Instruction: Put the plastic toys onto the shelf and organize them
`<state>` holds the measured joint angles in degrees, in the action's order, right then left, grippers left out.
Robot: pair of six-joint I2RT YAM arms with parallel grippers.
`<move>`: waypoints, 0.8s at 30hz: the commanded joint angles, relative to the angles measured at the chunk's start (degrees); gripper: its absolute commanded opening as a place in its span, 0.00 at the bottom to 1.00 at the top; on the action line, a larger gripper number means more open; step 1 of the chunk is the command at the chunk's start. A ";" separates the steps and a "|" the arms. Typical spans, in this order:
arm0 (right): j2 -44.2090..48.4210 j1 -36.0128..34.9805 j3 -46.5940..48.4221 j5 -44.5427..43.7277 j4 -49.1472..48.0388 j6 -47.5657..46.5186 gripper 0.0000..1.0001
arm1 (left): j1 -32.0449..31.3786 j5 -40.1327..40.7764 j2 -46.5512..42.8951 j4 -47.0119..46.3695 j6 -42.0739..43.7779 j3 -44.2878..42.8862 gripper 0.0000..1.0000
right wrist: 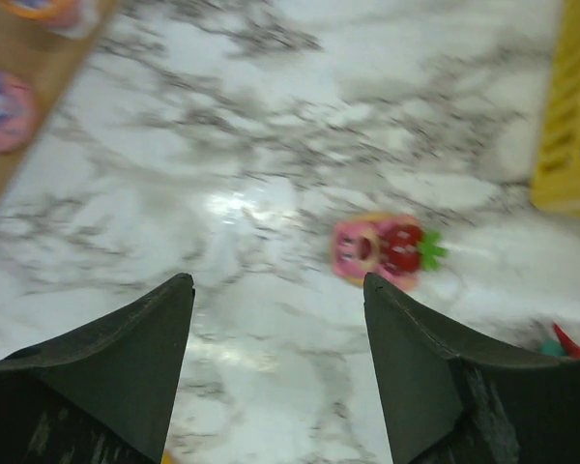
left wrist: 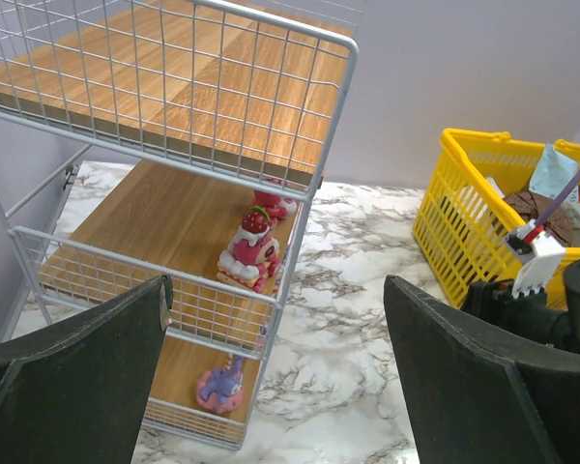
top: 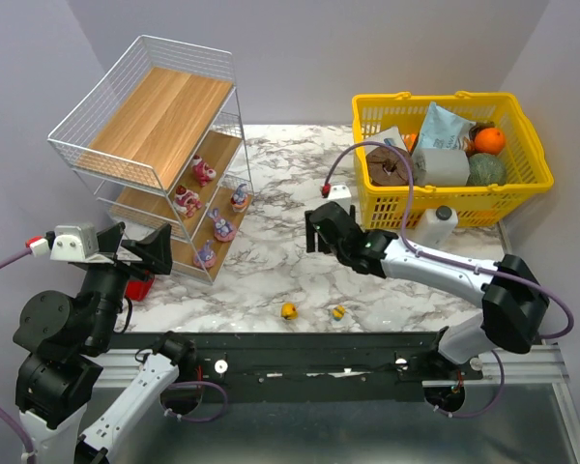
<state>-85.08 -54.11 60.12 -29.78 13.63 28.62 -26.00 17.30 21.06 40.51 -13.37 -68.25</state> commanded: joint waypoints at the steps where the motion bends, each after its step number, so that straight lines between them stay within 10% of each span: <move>1: -1.83 4.35 -3.25 -4.58 1.93 4.95 0.78 | -0.28 -0.42 -0.49 0.88 -0.52 0.22 0.99; 24: -12.04 13.32 -5.45 2.70 -3.87 8.29 0.50 | -0.28 0.01 -0.58 1.06 0.01 0.75 0.99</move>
<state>-95.72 -41.52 56.27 -29.91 12.84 36.40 -26.02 17.30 21.06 40.64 -13.41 -67.99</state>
